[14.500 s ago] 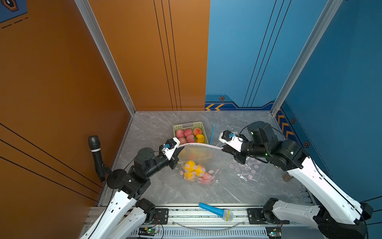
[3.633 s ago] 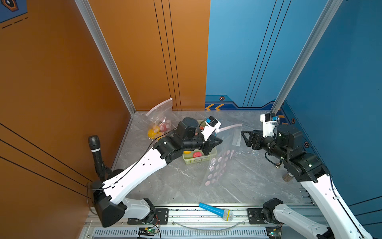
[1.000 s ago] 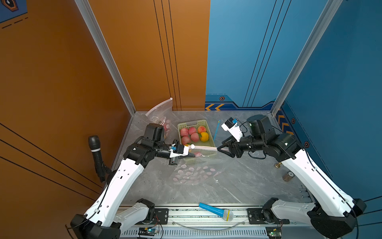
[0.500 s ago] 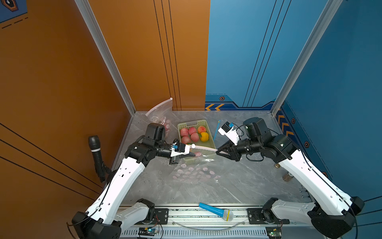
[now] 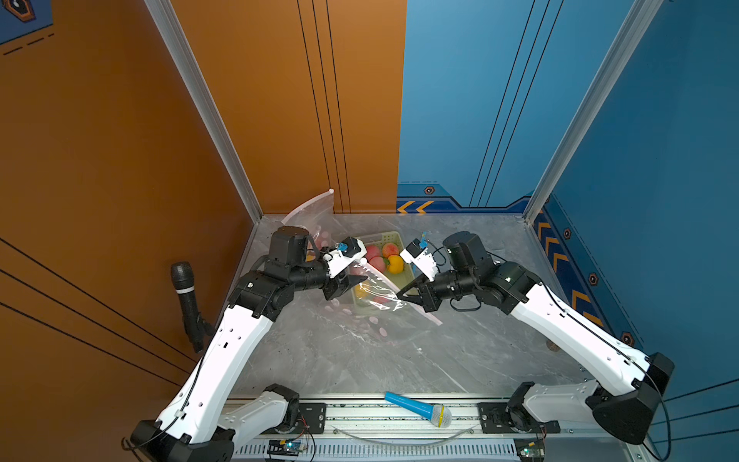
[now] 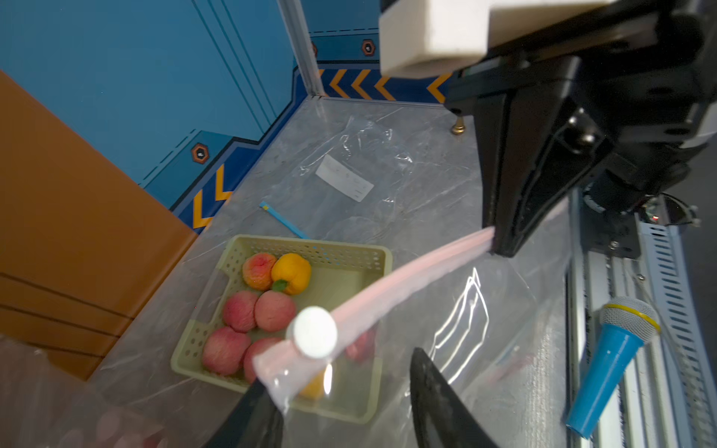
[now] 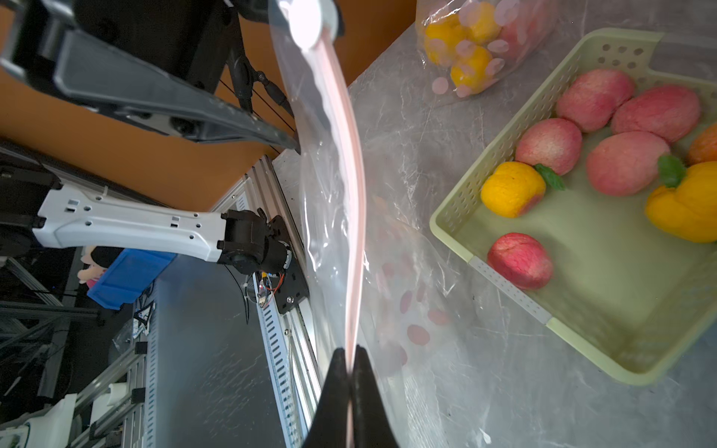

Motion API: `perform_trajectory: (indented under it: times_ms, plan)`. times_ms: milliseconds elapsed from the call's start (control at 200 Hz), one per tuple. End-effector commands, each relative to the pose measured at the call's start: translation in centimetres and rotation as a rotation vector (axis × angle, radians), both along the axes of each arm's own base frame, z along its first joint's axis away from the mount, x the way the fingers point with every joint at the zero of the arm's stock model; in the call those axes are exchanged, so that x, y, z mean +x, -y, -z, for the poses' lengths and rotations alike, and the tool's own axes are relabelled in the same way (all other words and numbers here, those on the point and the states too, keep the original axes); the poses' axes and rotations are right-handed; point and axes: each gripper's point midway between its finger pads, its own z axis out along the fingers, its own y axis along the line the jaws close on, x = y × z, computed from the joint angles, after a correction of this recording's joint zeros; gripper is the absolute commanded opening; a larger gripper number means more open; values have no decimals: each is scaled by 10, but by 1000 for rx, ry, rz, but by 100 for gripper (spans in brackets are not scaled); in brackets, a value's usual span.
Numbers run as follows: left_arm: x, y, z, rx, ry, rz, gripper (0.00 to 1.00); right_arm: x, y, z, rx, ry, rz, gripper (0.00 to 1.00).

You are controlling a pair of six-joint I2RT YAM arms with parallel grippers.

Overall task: Place the peach in a zip-top bag and seal the zipper
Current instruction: Move the basket to the center of the board.

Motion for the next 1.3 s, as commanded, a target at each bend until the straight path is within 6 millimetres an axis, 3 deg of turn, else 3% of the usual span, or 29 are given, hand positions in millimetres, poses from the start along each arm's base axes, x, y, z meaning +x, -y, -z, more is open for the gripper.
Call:
perform_trajectory:
  times_ms: [0, 110, 220, 340, 436, 546, 681, 786, 911, 1101, 1277, 1297]
  plan:
    - [16, -45, -58, -142, 85, -363, 67, 20, -25, -31, 161, 30, 80, 0]
    - [9, -81, -96, -290, 119, -584, 74, 30, -43, -54, 278, 54, 95, 0]
    - [-6, -97, -120, -399, 107, -668, 74, 43, -51, -84, 360, 113, 130, 0]
    - [-20, -105, -137, -491, 95, -700, 73, 52, -55, -122, 425, 202, 147, 0]
    - [-24, -112, -132, -537, 67, -743, 70, 55, -59, -131, 459, 231, 159, 0]
    - [-16, -111, -99, -541, -32, -787, 68, 61, -66, -110, 476, 176, 186, 0]
    - [1, -103, -49, -588, -178, -843, 69, 59, -71, -60, 385, 110, 208, 0]
    - [12, -78, -16, -699, -295, -782, 74, 53, -68, -14, 233, 139, 244, 0]
    - [15, -53, 19, -776, -370, -741, 80, 48, -63, 25, 144, 125, 278, 0]
    - [13, -22, 58, -714, -456, -736, 85, 42, -66, 44, 114, 114, 292, 0]
    - [13, -7, 56, -718, -454, -707, 85, 40, -70, 47, 102, 120, 288, 0]
    - [13, -7, 56, -719, -452, -709, 90, 40, -70, 46, 102, 123, 291, 0]
